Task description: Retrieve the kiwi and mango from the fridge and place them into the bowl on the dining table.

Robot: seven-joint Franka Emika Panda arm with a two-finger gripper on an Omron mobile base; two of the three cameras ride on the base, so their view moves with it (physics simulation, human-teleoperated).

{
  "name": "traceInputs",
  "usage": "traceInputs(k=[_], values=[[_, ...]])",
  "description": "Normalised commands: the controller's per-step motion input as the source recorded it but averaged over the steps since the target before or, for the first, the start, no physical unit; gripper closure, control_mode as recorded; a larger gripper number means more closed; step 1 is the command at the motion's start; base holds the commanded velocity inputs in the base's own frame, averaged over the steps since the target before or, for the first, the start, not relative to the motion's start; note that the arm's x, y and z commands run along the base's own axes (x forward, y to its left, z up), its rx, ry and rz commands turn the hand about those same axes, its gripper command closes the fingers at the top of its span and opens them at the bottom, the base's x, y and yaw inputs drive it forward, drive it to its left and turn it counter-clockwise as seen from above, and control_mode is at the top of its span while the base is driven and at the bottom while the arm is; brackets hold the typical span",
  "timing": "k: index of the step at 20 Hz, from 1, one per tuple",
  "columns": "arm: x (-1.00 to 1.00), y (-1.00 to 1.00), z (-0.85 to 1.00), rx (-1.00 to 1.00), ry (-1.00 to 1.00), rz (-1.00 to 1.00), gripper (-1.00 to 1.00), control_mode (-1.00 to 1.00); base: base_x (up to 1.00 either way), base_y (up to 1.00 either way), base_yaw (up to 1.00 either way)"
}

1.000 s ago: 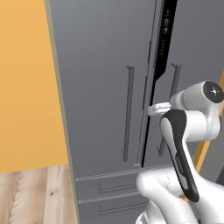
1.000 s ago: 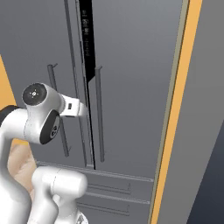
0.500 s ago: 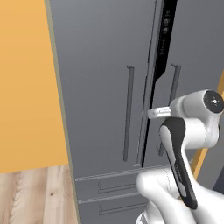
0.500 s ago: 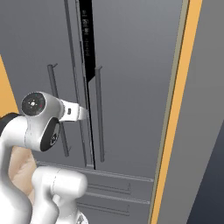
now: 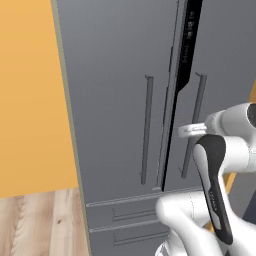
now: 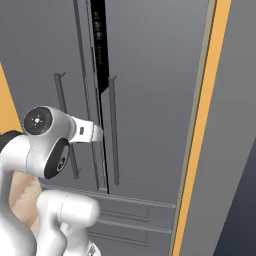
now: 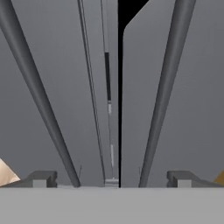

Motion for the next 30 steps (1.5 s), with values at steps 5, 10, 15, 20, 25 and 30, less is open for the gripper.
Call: traceInputs(k=[5, 10, 15, 20, 25, 30], values=[[-0.30, -0.07, 0.00, 0.00, 0.00, -0.02, -1.00, -1.00, 0.00, 0.00, 0.00], [-0.09, 0.00, -0.06, 0.00, 0.00, 0.00, -1.00, -1.00, 0.00, 0.00, 0.00], [-0.02, 0.00, -0.12, 0.00, 0.00, 0.00, -1.00, -1.00, 0.00, 0.00, 0.00], [0.00, 0.00, -0.05, 0.00, -0.01, 0.00, -1.00, -1.00, 0.00, 0.00, 0.00], [-0.10, 0.00, -0.05, 0.00, 0.00, 0.00, -1.00, 1.00, -0.07, 0.00, 0.00], [0.00, 0.00, 0.00, 0.00, 0.00, 0.00, -1.00, 1.00, -0.35, 0.00, 0.00]])
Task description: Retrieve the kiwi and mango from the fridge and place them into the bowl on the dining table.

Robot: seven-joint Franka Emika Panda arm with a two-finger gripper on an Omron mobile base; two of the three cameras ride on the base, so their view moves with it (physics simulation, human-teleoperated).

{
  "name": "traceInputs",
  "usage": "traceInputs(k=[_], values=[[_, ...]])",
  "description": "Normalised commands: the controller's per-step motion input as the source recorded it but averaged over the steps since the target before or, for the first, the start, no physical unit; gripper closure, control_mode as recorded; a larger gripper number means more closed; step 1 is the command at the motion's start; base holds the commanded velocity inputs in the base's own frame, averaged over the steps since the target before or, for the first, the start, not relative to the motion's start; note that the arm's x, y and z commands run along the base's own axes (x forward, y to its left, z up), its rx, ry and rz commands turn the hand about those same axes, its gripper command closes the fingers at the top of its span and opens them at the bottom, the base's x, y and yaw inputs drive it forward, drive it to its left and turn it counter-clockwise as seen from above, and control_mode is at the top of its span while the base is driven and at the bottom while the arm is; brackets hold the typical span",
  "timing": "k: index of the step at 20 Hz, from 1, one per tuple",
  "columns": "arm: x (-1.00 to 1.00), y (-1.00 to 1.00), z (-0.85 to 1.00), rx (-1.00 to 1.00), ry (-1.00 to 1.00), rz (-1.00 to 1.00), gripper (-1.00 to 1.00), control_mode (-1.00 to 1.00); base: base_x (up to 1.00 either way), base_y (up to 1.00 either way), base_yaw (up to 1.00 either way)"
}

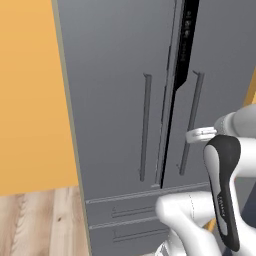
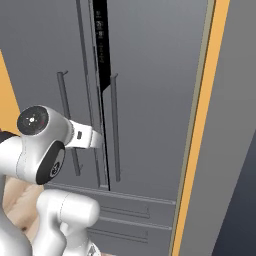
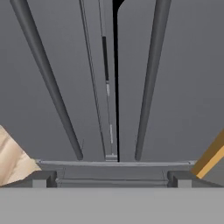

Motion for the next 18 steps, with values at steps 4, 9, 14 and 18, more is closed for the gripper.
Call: traceInputs(k=[4, 9, 14, 18], values=[[0.00, 0.00, 0.00, 0.00, 0.00, 0.00, -1.00, 1.00, -0.38, 0.00, 0.00], [0.00, 0.00, 0.00, 0.00, 0.00, 0.00, -1.00, 1.00, -0.33, 0.00, 0.00], [0.00, 0.00, 0.00, 0.00, 0.00, 0.00, -1.00, 1.00, -0.35, 0.00, 0.00], [0.00, 0.00, 0.00, 0.00, 0.00, 0.00, -1.00, 1.00, -0.34, 0.00, 0.00]])
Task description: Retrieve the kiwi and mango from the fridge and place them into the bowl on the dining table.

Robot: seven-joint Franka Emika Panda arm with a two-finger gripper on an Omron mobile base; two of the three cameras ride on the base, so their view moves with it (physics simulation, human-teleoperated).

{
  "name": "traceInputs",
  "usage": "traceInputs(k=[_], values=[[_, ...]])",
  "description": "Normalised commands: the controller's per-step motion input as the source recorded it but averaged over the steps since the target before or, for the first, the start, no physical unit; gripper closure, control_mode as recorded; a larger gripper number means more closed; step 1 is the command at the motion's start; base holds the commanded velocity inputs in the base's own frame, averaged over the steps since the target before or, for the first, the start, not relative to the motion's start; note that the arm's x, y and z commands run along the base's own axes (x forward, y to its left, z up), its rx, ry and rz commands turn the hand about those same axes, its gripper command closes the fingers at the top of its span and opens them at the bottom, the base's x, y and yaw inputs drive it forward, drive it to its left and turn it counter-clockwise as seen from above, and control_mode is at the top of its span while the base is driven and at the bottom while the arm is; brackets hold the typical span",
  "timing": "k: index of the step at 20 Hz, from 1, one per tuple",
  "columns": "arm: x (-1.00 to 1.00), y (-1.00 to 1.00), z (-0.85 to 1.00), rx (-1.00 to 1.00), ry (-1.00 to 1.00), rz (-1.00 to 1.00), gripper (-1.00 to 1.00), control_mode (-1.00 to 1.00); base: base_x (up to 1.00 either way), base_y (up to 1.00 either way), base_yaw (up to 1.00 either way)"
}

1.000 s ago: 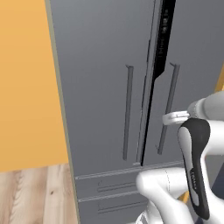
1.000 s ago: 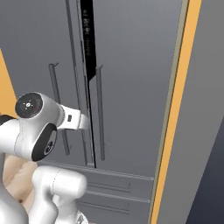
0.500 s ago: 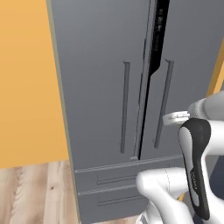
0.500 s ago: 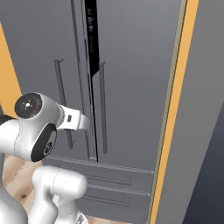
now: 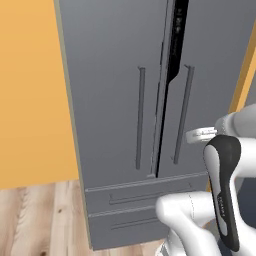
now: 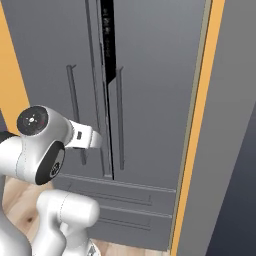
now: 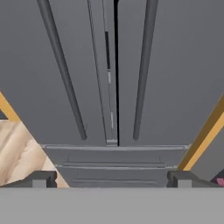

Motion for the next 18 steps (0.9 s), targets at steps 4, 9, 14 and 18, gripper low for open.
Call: traceInputs(k=[4, 9, 14, 18], values=[[0.00, 0.00, 0.00, 0.00, 0.00, 0.00, -1.00, 1.00, -0.35, 0.00, 0.00], [0.00, 0.00, 0.00, 0.00, 0.00, 0.00, -1.00, 1.00, -0.34, 0.00, 0.00], [0.00, 0.00, 0.00, 0.00, 0.00, 0.00, -1.00, 1.00, -0.39, 0.00, 0.00], [0.00, 0.00, 0.00, 0.00, 0.00, 0.00, -1.00, 1.00, -0.42, 0.00, 0.00]])
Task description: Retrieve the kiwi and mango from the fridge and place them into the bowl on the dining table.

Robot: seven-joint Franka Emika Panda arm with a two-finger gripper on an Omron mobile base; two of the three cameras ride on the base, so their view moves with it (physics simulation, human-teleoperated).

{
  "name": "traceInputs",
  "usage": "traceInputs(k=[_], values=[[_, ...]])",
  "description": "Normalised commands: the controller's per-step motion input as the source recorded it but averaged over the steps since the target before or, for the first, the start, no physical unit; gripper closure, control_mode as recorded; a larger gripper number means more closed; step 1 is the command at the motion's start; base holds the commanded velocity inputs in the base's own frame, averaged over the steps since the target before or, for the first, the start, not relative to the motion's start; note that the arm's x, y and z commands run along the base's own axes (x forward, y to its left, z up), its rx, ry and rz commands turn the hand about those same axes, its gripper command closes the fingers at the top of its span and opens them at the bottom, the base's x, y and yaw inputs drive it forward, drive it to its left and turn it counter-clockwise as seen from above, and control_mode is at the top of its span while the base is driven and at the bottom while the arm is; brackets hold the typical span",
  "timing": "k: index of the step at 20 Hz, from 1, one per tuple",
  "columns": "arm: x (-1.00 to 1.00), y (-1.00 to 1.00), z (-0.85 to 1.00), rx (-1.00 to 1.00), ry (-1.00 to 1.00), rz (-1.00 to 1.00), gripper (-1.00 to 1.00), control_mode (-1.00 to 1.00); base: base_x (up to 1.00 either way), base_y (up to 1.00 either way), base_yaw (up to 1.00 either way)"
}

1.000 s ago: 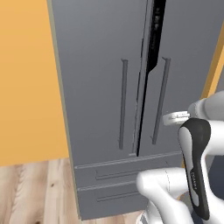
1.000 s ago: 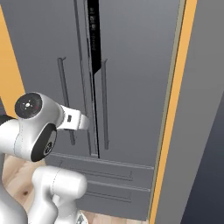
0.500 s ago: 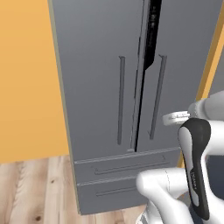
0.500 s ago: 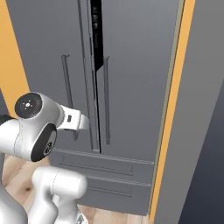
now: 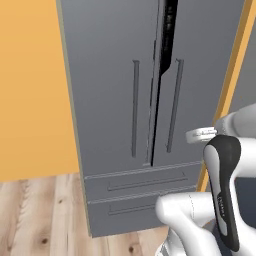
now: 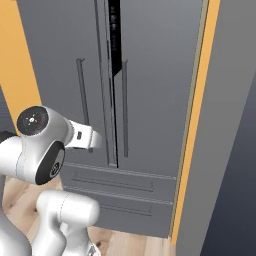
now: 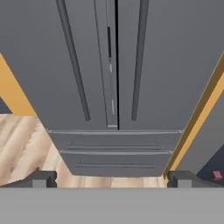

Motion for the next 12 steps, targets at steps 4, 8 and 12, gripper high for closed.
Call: traceInputs(k=[4, 8, 12], values=[[0.00, 0.00, 0.00, 0.00, 0.00, 0.00, -1.00, 1.00, -0.31, 0.00, 0.00], [0.06, 0.00, 0.00, 0.00, 0.00, 0.00, -1.00, -1.00, 0.00, 0.00, 0.00], [0.16, -0.03, 0.01, 0.00, 0.00, 0.00, -1.00, -1.00, 0.00, 0.00, 0.00]])
